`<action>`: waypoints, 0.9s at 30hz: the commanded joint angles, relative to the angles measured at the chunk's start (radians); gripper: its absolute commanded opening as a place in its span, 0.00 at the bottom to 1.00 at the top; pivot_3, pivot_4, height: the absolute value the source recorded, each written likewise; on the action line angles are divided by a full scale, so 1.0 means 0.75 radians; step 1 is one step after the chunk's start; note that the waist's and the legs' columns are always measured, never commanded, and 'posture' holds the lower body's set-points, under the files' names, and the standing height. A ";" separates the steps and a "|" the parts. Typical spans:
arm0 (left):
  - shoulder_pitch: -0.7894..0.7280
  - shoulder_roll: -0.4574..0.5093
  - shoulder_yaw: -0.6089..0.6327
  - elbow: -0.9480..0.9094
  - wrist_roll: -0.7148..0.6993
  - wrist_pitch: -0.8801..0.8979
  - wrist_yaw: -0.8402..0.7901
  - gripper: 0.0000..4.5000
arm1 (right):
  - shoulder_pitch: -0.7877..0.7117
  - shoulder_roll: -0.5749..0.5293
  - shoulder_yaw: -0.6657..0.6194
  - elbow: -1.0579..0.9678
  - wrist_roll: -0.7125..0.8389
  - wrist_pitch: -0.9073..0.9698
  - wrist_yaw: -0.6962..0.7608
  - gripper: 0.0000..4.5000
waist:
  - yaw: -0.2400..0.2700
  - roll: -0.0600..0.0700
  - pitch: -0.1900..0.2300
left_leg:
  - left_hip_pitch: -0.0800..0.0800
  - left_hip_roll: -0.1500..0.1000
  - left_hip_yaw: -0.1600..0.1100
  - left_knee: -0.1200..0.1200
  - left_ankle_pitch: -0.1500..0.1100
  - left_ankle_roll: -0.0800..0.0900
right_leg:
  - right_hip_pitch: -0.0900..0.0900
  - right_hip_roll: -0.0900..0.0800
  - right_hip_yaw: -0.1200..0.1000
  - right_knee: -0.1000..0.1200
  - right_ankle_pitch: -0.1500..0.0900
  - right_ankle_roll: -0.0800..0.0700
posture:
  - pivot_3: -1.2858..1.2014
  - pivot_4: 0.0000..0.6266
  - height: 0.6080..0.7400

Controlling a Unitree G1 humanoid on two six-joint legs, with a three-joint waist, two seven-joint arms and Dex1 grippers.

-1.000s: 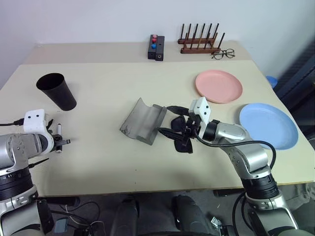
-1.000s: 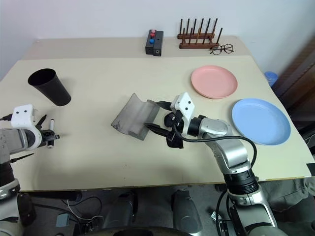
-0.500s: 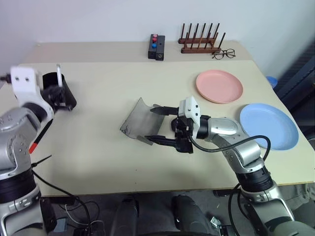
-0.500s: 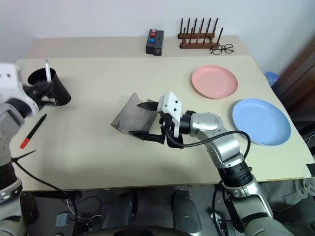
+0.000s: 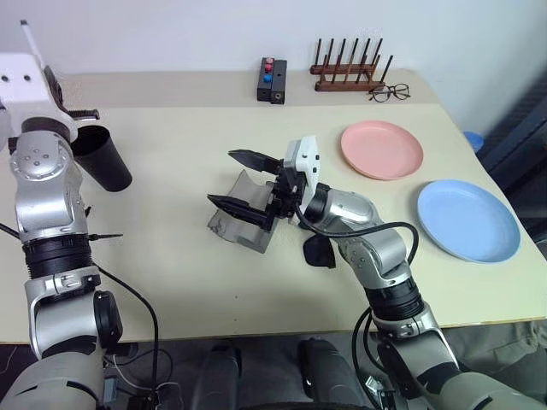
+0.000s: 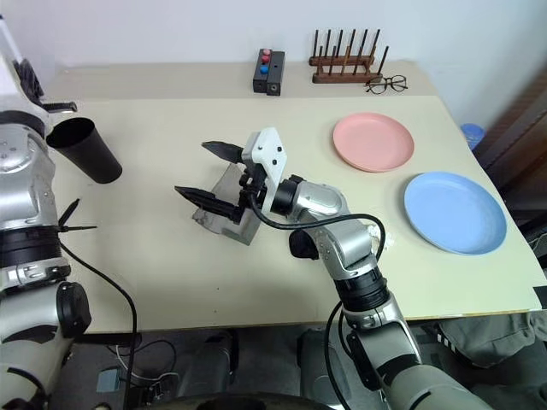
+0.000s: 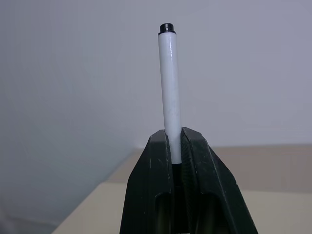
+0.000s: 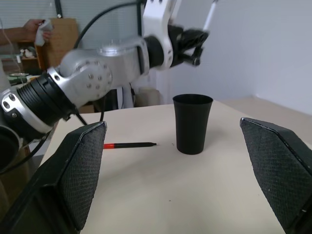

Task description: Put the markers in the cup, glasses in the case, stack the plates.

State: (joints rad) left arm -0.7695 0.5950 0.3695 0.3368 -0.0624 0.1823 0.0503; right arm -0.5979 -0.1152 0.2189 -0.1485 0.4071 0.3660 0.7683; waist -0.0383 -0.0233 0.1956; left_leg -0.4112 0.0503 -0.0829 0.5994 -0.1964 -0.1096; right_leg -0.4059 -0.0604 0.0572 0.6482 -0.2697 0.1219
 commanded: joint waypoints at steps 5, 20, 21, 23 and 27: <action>-0.060 -0.030 0.034 0.119 -0.019 -0.172 0.065 0.00 | 0.032 0.050 0.026 -0.081 0.027 0.025 -0.050 1.00 | -0.002 0.000 0.000 | 0.000 0.000 0.000 -0.002 0.001 -0.002 | -0.001 0.000 -0.001 0.000 0.000 0.000 | 0.52 0.24 1.00; 0.108 -0.100 0.035 0.118 -0.032 -0.220 0.085 0.00 | 0.032 0.027 0.019 -0.077 0.032 0.023 -0.042 1.00 | -0.006 0.000 0.000 | 0.001 0.000 -0.001 -0.003 0.002 -0.003 | -0.001 0.000 -0.001 0.001 0.000 0.000 | 0.52 0.24 1.00; 0.115 -0.103 0.035 0.117 -0.033 -0.222 0.087 0.00 | 0.031 0.026 0.018 -0.075 0.033 0.022 -0.040 1.00 | -0.006 0.000 0.000 | 0.001 0.000 -0.001 -0.003 0.002 -0.003 | -0.001 0.000 -0.001 0.001 0.000 0.000 | 0.52 0.24 1.00; 0.127 -0.107 0.034 0.119 -0.028 -0.224 0.099 0.00 | 0.029 0.024 0.018 -0.073 0.035 0.021 -0.037 1.00 | -0.005 0.000 0.000 | 0.001 0.000 -0.001 -0.003 0.002 -0.003 | -0.001 0.000 -0.001 0.001 0.000 0.000 | 0.52 0.24 1.00; 0.140 -0.112 0.032 0.122 -0.028 -0.228 0.107 0.00 | 0.027 0.025 0.013 -0.071 0.042 0.023 -0.036 1.00 | -0.005 0.000 0.000 | 0.001 0.000 -0.001 -0.003 0.002 -0.003 | -0.001 0.000 -0.001 0.001 0.000 0.000 | 0.52 0.24 1.00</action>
State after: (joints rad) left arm -0.6653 0.5056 0.3777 0.4670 -0.0782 0.0325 0.1206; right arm -0.5666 -0.0986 0.2440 -0.1627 0.4169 0.3884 0.7369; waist -0.0419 -0.0233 0.1956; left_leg -0.4107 0.0504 -0.0834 0.5972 -0.1950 -0.1120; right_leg -0.4066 -0.0603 0.0567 0.6487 -0.2697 0.1219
